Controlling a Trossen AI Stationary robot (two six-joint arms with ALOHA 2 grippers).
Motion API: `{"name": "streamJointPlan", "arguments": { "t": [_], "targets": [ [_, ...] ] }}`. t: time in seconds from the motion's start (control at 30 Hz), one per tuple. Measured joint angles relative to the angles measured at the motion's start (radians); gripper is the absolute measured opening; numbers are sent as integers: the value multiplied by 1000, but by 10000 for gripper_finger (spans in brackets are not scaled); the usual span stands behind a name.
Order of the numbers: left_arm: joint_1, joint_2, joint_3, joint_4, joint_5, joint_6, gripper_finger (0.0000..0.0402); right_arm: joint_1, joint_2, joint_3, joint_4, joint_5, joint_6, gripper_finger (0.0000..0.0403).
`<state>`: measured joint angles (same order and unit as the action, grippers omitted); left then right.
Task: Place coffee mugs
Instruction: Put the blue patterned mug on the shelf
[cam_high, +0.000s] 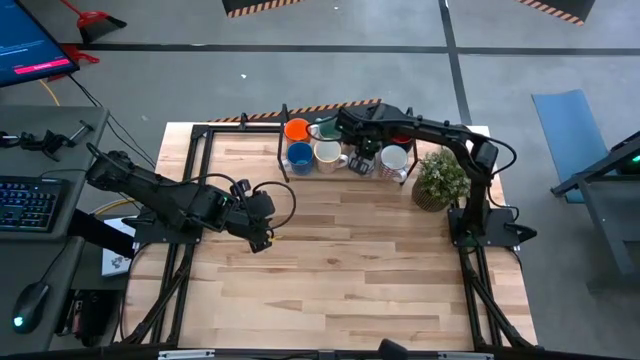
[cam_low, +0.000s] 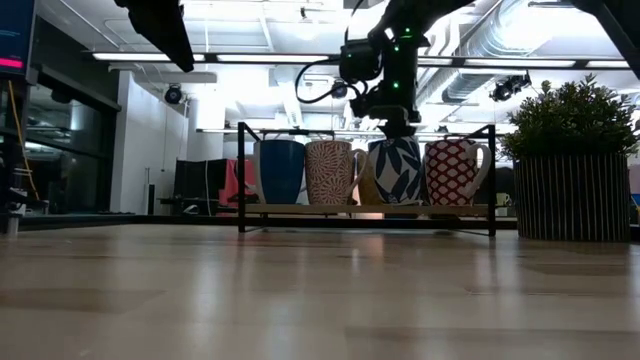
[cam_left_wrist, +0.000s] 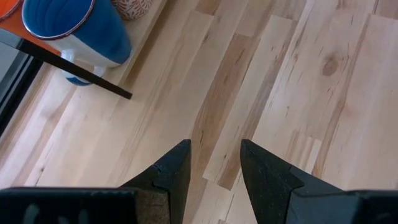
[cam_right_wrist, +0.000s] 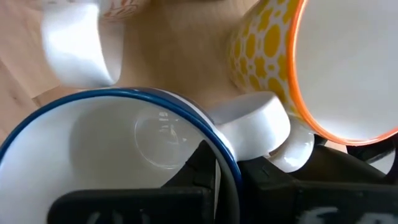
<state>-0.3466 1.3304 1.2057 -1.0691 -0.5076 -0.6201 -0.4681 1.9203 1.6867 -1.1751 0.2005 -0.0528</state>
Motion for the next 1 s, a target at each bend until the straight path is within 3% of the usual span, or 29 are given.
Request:
{"name": "streamJointPlan", "arguments": {
  "t": [0.47,1.0],
  "targets": [
    [0,0,0,0,0,2,129,-17,1,0,9,10,0,65],
    [0,0,0,0,0,3,129,-16,1,0,-3,43,-14,69]
  ]
}}
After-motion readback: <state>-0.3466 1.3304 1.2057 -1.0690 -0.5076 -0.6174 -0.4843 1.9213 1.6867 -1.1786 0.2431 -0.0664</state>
